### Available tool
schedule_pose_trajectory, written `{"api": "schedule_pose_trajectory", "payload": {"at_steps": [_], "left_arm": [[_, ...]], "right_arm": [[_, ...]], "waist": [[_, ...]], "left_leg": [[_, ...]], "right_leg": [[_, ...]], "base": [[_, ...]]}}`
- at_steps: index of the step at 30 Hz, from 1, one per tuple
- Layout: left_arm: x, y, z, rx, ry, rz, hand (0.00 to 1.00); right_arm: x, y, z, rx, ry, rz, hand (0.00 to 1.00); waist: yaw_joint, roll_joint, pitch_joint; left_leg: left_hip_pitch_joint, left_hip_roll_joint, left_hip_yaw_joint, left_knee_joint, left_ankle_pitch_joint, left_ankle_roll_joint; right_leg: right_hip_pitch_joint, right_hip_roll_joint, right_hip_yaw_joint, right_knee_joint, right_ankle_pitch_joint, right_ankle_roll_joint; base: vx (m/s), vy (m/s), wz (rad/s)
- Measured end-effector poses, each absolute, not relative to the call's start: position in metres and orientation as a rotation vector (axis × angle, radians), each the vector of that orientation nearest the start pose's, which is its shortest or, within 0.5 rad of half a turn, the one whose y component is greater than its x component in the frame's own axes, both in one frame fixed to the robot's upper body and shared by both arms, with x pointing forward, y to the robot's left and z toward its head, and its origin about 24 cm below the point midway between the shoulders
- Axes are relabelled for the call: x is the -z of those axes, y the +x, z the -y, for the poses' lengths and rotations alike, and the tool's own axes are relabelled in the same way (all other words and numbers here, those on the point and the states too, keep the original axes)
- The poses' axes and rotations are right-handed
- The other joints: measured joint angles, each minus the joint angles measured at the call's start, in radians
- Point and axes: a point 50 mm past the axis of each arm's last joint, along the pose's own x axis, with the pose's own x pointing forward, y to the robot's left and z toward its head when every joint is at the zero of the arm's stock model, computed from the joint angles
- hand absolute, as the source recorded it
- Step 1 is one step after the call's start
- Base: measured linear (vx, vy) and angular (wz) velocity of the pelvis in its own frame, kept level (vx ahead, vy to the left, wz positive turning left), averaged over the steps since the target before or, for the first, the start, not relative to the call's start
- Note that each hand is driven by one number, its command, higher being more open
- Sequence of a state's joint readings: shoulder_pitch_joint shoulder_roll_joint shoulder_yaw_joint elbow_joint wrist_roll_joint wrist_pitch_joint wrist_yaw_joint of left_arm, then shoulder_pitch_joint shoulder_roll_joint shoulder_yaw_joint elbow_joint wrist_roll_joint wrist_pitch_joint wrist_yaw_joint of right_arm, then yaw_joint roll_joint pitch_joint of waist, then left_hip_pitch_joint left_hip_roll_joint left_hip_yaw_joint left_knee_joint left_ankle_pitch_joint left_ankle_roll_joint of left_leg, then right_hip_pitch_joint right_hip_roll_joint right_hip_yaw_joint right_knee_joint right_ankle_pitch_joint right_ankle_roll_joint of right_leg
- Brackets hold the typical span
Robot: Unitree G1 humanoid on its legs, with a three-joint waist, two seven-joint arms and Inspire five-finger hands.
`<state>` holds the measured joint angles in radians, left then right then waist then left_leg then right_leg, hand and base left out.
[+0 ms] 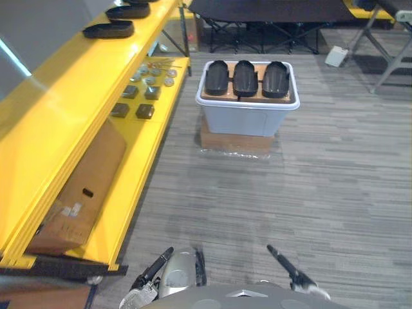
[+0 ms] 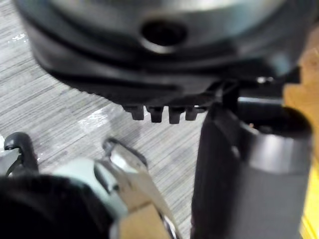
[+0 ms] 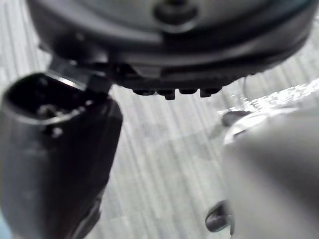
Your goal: Walk over and take three plastic housings, then place them on the shelf
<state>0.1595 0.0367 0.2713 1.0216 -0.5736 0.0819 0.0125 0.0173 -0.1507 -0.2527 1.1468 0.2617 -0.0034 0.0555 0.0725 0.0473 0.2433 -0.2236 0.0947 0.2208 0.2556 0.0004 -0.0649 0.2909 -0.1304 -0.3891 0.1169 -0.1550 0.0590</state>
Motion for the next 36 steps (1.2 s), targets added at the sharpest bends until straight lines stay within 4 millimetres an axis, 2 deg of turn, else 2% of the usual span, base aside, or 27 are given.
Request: {"api": "schedule_pose_trajectory", "payload": {"at_steps": [1, 2, 4, 6, 8, 9, 10, 12, 13, 15, 16, 17, 18, 19, 20, 21, 22, 23, 24, 26, 27, 29, 31, 33, 34, 35, 36], "left_arm": [[0.168, 0.058, -0.198, -0.644, -0.641, -1.112, 1.0], [0.165, 0.067, -0.208, -0.627, -0.598, -1.077, 1.0], [0.162, 0.079, -0.215, -0.61, -0.563, -1.057, 1.0], [0.162, 0.08, -0.216, -0.616, -0.561, -1.057, 1.0], [0.161, 0.078, -0.218, -0.609, -0.515, -1.061, 1.0], [0.161, 0.079, -0.217, -0.596, -0.496, -1.055, 1.0], [0.161, 0.079, -0.216, -0.587, -0.487, -1.049, 1.0], [0.159, 0.087, -0.214, -0.56, -0.479, -1.021, 1.0], [0.157, 0.093, -0.213, -0.546, -0.479, -1.0, 1.0], [0.153, 0.104, -0.214, -0.539, -0.5, -0.96, 1.0], [0.151, 0.111, -0.215, -0.539, -0.514, -0.942, 1.0], [0.15, 0.113, -0.216, -0.541, -0.525, -0.935, 1.0], [0.149, 0.112, -0.223, -0.542, -0.515, -0.937, 1.0], [0.149, 0.11, -0.226, -0.547, -0.506, -0.945, 1.0], [0.152, 0.106, -0.222, -0.554, -0.518, -0.963, 1.0], [0.156, 0.101, -0.211, -0.555, -0.562, -0.994, 1.0], [0.158, 0.098, -0.205, -0.562, -0.574, -1.009, 1.0], [0.16, 0.095, -0.203, -0.571, -0.582, -1.023, 1.0], [0.162, 0.091, -0.202, -0.59, -0.592, -1.038, 1.0], [0.164, 0.084, -0.198, -0.621, -0.619, -1.025, 1.0], [0.164, 0.082, -0.196, -0.63, -0.635, -1.015, 1.0], [0.165, 0.076, -0.197, -0.653, -0.64, -1.016, 1.0], [0.166, 0.075, -0.197, -0.671, -0.655, -1.006, 1.0], [0.165, 0.075, -0.198, -0.675, -0.65, -1.001, 1.0], [0.165, 0.074, -0.199, -0.679, -0.647, -1.002, 1.0], [0.165, 0.074, -0.201, -0.682, -0.643, -1.0, 1.0], [0.163, 0.074, -0.209, -0.684, -0.613, -0.991, 1.0]], "right_arm": [[0.158, 0.104, 0.224, 0.395, 0.293, -1.053, 1.0], [0.157, 0.114, 0.214, 0.364, 0.307, -1.035, 1.0], [0.155, 0.125, 0.207, 0.328, 0.304, -1.014, 1.0], [0.155, 0.124, 0.206, 0.323, 0.295, -1.022, 1.0], [0.157, 0.12, 0.204, 0.32, 0.291, -1.034, 1.0], [0.157, 0.12, 0.203, 0.319, 0.291, -1.033, 1.0], [0.156, 0.121, 0.204, 0.321, 0.285, -1.018, 1.0], [0.153, 0.125, 0.208, 0.332, 0.268, -0.988, 1.0], [0.151, 0.128, 0.21, 0.327, 0.256, -0.97, 1.0], [0.149, 0.133, 0.211, 0.301, 0.22, -0.948, 1.0], [0.148, 0.136, 0.209, 0.291, 0.216, -0.937, 1.0], [0.148, 0.136, 0.208, 0.282, 0.211, -0.936, 1.0], [0.15, 0.132, 0.201, 0.259, 0.2, -0.952, 1.0], [0.152, 0.128, 0.198, 0.255, 0.204, -0.968, 1.0], [0.153, 0.127, 0.197, 0.24, 0.188, -0.978, 1.0], [0.153, 0.127, 0.2, 0.22, 0.165, -0.983, 1.0], [0.152, 0.129, 0.204, 0.217, 0.147, -0.974, 1.0], [0.151, 0.128, 0.207, 0.212, 0.138, -0.974, 1.0], [0.152, 0.127, 0.208, 0.212, 0.135, -0.979, 1.0], [0.153, 0.122, 0.208, 0.219, 0.147, -0.992, 1.0], [0.153, 0.12, 0.212, 0.214, 0.127, -0.989, 1.0], [0.152, 0.12, 0.209, 0.182, 0.102, -0.976, 1.0], [0.15, 0.122, 0.209, 0.175, 0.095, -0.943, 1.0], [0.146, 0.127, 0.207, 0.17, 0.101, -0.904, 1.0], [0.142, 0.13, 0.207, 0.167, 0.1, -0.874, 1.0], [0.141, 0.131, 0.204, 0.163, 0.106, -0.86, 1.0], [0.14, 0.134, 0.196, 0.144, 0.125, -0.842, 1.0]], "waist": [[0.012, -0.014, 0.002], [0.008, -0.065, 0.012], [0.021, -0.097, 0.032], [0.033, -0.107, 0.034], [0.033, -0.107, 0.04], [0.033, -0.097, 0.046], [0.03, -0.093, 0.048], [0.023, -0.074, 0.046], [0.021, -0.048, 0.046], [0.007, -0.039, 0.047], [0.002, -0.046, 0.043], [0.002, -0.054, 0.04], [0.005, -0.091, 0.024], [0.005, -0.11, 0.018], [0.006, -0.102, 0.004], [0.006, -0.059, -0.002], [0.004, -0.037, -0.004], [0.002, -0.025, -0.008], [0.002, -0.019, -0.011], [0.002, -0.023, -0.014], [0.004, -0.017, -0.017], [0.001, -0.003, -0.026], [-0.004, -0.002, -0.027], [-0.011, -0.006, -0.025], [-0.02, -0.009, -0.023], [-0.018, -0.03, -0.016], [-0.021, -0.064, -0.025]], "left_leg": [[0.022, -0.019, -0.002, 0.009, 0.049, 0.111], [0.025, -0.046, 0.002, 0.017, 0.018, 0.091], [0.025, -0.066, 0.003, 0.065, -0.043, 0.106], [0.059, -0.083, 0.004, 0.081, -0.094, 0.117], [0.149, -0.105, 0.018, 0.072, -0.145, 0.143], [0.185, -0.103, 0.019, 0.069, -0.158, 0.149], [0.21, -0.101, 0.019, 0.062, -0.167, 0.147], [0.276, -0.076, 0.02, 0.024, -0.18, 0.131], [0.289, -0.042, 0.019, 0.019, -0.186, 0.119], [0.298, 0.006, -0.001, 0.022, -0.196, 0.097], [0.299, 0.025, -0.021, 0.025, -0.205, 0.068], [0.299, 0.031, -0.029, 0.032, -0.212, 0.053], [0.3, 0.035, -0.06, 0.058, -0.243, 0.0], [0.302, 0.029, -0.07, 0.071, -0.258, -0.022], [0.301, 0.059, -0.089, 0.093, -0.276, -0.049], [0.298, 0.112, -0.1, 0.101, -0.289, -0.069], [0.297, 0.139, -0.109, 0.091, -0.289, -0.074], [0.302, 0.154, -0.112, 0.07, -0.277, -0.08], [0.299, 0.16, -0.117, 0.076, -0.249, -0.103], [0.238, 0.162, -0.151, 0.22, -0.21, -0.082], [0.178, 0.177, -0.166, 0.336, -0.174, -0.082], [0.127, 0.197, -0.162, 0.436, -0.142, -0.099], [0.127, 0.192, -0.106, 0.373, -0.207, -0.097], [0.13, 0.167, -0.057, 0.2, -0.218, -0.094], [0.128, 0.142, -0.054, 0.067, -0.176, -0.076], [0.149, 0.113, -0.034, 0.043, -0.125, -0.061], [0.168, 0.065, -0.024, 0.004, -0.111, -0.048]], "right_leg": [[0.04, -0.007, 0.026, -0.01, -0.026, 0.029], [0.042, -0.037, 0.025, 0.002, -0.032, 0.019], [0.032, -0.064, 0.036, 0.066, -0.03, 0.019], [-0.012, -0.114, 0.061, 0.231, -0.03, 0.022], [-0.121, -0.206, 0.075, 0.576, 0.006, 0.091], [-0.151, -0.227, 0.056, 0.653, -0.023, 0.067], [-0.168, -0.237, 0.033, 0.68, -0.049, 0.064], [-0.233, -0.233, -0.048, 0.651, -0.117, 0.033], [-0.276, -0.207, -0.062, 0.561, -0.122, 0.025], [-0.33, -0.175, -0.032, 0.397, -0.106, 0.04], [-0.364, -0.174, 0.023, 0.302, -0.069, 0.056], [-0.376, -0.172, 0.052, 0.262, -0.028, 0.054], [-0.385, -0.18, 0.125, 0.206, 0.181, 0.047], [-0.382, -0.184, 0.133, 0.212, 0.197, 0.073], [-0.355, -0.159, 0.126, 0.21, 0.136, 0.083], [-0.338, -0.115, 0.098, 0.186, 0.103, 0.07], [-0.339, -0.087, 0.08, 0.184, 0.089, 0.057], [-0.35, -0.073, 0.074, 0.198, 0.07, 0.047], [-0.361, -0.07, 0.076, 0.224, 0.033, 0.04], [-0.343, -0.064, 0.074, 0.22, 0.012, 0.036], [-0.313, -0.052, 0.075, 0.186, 0.017, 0.037], [-0.256, -0.034, 0.068, 0.11, 0.047, 0.023], [-0.224, -0.038, 0.064, 0.048, 0.07, 0.029], [-0.194, -0.049, 0.051, -0.009, 0.094, 0.047], [-0.174, -0.066, 0.032, -0.027, 0.104, 0.065], [-0.153, -0.094, 0.027, -0.044, 0.112, 0.086], [-0.14, -0.121, 0.008, -0.076, 0.129, 0.109]], "base": [[0.45, 0.158, -0.21], [0.44, 0.147, -0.08], [0.45, 0.155, 0.1], [0.37, 0.127, 0.09], [0.41, 0.08, -0.02], [0.29, 0.03, -0.1], [0.27, -0.009, -0.09], [0.33, -0.085, -0.04], [0.32, -0.163, 0.03], [0.25, -0.174, 0.16], [0.18, -0.185, 0.26], [0.29, -0.383, 0.41], [0.24, -0.401, 0.39], [0.31, -0.532, 0.39], [0.24, -0.413, 0.19], [0.23, -0.368, 0.08], [0.14, -0.225, 0.03], [0.13, -0.238, 0.04], [0.14, -0.283, 0.03], [0.11, -0.248, 0.0], [0.11, -0.111, -0.05], [0.19, -0.053, -0.04], [0.2, 0.032, 0.04], [0.14, 0.13, 0.18], [0.13, 0.181, 0.21], [0.22, 0.271, 0.28], [0.2, 0.202, 0.19]]}}
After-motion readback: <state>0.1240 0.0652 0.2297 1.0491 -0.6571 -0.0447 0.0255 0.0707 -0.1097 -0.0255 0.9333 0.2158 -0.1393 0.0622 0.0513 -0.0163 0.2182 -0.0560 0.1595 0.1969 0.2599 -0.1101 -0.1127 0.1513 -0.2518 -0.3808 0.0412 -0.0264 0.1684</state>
